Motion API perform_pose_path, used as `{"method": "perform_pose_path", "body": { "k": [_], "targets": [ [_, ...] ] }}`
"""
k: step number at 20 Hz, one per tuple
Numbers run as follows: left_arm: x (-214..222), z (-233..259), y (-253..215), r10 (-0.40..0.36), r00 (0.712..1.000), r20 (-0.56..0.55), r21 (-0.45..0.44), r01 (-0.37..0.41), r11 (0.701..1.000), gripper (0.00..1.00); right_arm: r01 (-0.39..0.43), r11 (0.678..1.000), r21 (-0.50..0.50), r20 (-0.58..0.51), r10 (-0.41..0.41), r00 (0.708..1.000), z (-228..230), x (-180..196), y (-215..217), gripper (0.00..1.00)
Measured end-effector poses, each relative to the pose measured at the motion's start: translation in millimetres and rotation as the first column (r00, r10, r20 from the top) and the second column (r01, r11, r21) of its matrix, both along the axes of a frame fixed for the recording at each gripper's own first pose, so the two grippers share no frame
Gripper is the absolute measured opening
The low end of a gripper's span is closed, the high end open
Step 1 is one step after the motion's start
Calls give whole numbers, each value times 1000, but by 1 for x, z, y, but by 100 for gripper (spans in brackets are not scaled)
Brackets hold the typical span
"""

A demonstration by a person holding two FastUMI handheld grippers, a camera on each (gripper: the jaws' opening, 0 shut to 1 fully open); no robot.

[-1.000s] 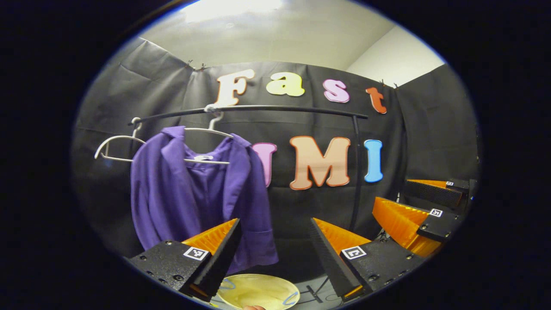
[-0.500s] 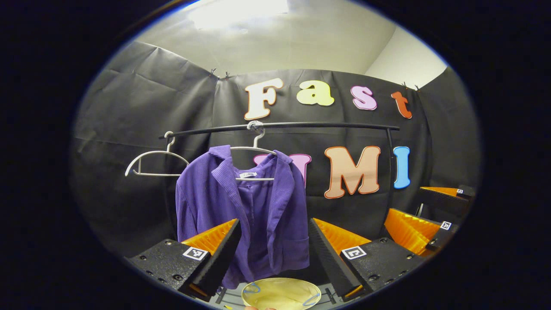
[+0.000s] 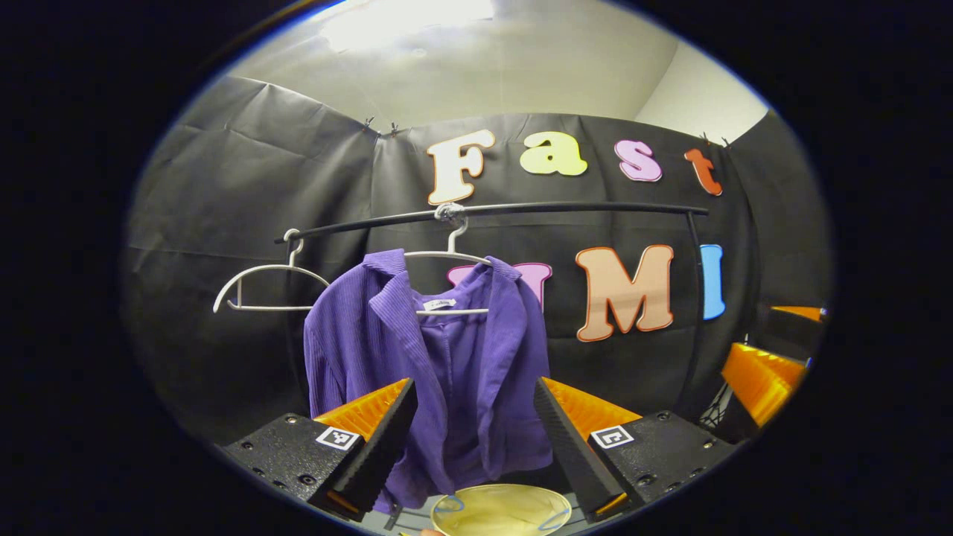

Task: Grasp the clothes on the hanger with both hands and then place them into the laundry hamper below.

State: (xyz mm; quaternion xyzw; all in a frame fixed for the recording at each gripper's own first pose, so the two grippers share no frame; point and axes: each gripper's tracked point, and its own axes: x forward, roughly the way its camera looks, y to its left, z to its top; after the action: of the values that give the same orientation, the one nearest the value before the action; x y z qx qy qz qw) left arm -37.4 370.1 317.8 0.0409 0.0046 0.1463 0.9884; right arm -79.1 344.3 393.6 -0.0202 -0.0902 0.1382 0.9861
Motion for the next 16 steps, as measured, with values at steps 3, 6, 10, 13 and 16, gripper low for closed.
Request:
{"method": "perform_pose_path", "body": {
  "k": [3, 6, 10, 13, 16],
  "targets": [
    [15, -8, 28, 71, 997, -18, 24, -70, 997, 95, 12, 1000, 5, -2, -12, 1000, -2, 8, 2, 97],
    [32, -14, 55, 134, 991, -25, 40, -133, 990, 95, 27, 1000, 7, -4, -27, 1000, -4, 18, 1, 97],
    [51, -22, 89, 217, 976, -31, 72, -214, 974, 95, 40, 999, 20, 3, -40, 999, 0, 37, 7, 97],
    [66, -33, 108, 250, 967, -43, 77, -246, 966, 97, 55, 998, 25, -1, -55, 998, 2, 49, 11, 97],
    [76, -39, 127, 286, 957, -53, 98, -280, 955, 96, 66, 997, 26, -12, -66, 998, -2, 54, 17, 97]
  ]
}}
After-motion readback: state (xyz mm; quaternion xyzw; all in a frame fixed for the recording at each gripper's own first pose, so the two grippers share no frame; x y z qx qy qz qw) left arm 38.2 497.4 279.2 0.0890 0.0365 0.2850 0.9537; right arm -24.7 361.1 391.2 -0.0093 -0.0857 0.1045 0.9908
